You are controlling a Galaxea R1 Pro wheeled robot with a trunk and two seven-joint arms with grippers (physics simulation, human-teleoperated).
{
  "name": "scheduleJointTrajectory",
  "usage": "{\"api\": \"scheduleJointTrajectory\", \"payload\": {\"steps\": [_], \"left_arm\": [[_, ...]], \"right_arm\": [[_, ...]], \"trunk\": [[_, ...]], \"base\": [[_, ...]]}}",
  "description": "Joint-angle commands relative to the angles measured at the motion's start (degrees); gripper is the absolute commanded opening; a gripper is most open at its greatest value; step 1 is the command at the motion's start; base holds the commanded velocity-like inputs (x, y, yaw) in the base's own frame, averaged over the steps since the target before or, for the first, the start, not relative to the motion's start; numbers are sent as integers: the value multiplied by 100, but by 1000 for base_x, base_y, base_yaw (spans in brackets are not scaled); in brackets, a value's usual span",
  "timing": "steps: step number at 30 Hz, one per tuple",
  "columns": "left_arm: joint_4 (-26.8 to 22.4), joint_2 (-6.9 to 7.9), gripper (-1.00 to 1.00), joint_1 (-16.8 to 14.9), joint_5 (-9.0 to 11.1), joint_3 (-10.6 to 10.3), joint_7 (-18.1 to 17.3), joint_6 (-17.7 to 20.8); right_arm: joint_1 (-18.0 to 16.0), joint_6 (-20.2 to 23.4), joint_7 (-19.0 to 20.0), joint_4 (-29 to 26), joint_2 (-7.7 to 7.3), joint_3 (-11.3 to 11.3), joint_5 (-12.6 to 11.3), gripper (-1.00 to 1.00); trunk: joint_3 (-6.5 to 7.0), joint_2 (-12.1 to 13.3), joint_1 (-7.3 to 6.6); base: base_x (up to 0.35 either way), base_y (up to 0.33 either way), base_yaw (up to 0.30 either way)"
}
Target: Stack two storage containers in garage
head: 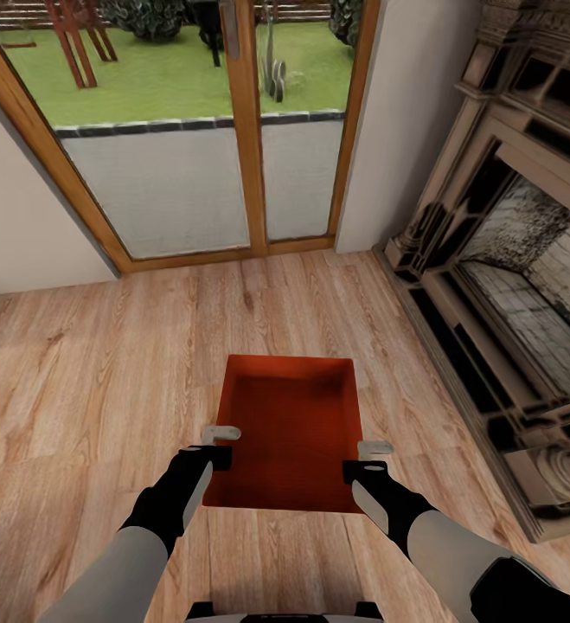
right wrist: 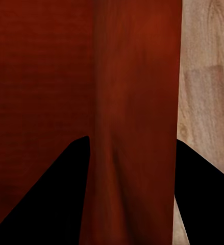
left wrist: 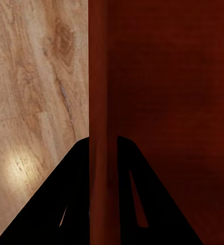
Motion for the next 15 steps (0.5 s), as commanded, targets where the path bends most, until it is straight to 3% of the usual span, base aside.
{"api": "scheduleJointTrajectory", "payload": {"steps": [1, 15], "left_arm": [[8, 30, -100, 2, -54, -14, 21, 38], [8, 30, -100, 5, -54, -14, 21, 38]], "right_arm": [[-10, 2, -37, -29, -82, -7, 132, -100], [-10, 10, -37, -29, -83, -7, 132, -100]], "trunk": [[15, 38, -22], [266, 599, -329]], "base": [[0, 0, 0], [0, 0, 0]]}}
